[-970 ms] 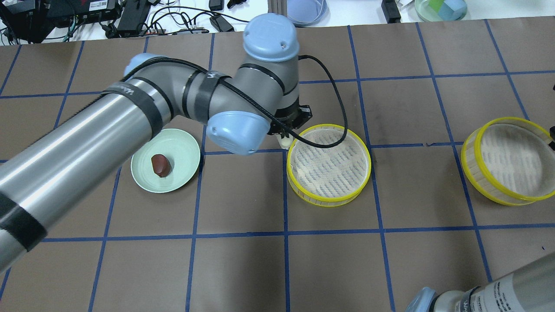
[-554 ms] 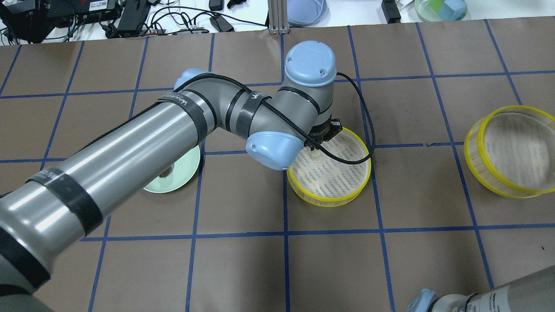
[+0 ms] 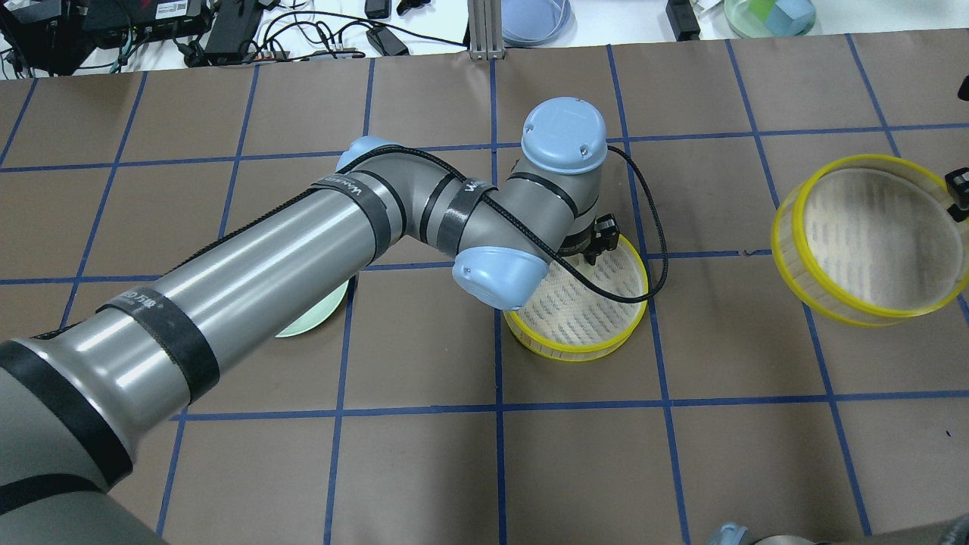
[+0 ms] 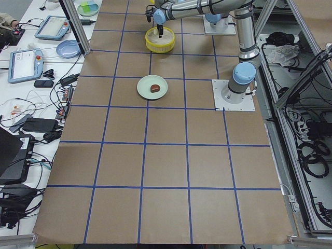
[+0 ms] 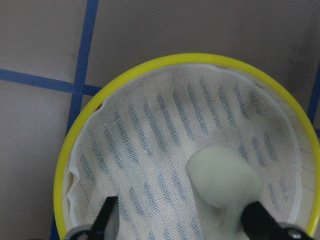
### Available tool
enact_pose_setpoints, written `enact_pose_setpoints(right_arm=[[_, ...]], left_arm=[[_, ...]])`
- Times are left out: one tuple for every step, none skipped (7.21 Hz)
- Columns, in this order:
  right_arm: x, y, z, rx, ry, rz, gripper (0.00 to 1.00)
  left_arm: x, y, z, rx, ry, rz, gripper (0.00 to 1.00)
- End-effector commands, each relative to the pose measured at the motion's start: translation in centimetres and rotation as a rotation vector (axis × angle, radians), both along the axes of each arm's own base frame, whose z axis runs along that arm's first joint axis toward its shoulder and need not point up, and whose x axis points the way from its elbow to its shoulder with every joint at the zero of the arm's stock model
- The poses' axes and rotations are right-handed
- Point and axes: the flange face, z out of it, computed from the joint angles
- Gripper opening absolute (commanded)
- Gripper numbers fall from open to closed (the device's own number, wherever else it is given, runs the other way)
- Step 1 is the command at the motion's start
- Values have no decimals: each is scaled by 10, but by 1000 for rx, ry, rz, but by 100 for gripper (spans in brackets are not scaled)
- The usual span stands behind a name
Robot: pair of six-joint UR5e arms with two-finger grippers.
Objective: Stack buns with steamer
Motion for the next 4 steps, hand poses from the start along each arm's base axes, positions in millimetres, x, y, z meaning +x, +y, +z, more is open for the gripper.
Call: enact_pose_setpoints(right_arm=[[65, -12, 8, -5, 2, -22, 1], [92, -17, 8, -7, 7, -35, 1], [110, -20, 7, -8, 4, -32, 1], [119, -17, 3, 22, -13, -87, 1]], left_arm=[[2, 1, 11, -19, 1, -12, 100], [5, 0, 20, -32, 5, -15, 100], [21, -10, 30, -45, -2, -41, 100], [59, -29, 48, -55, 0, -32, 100]])
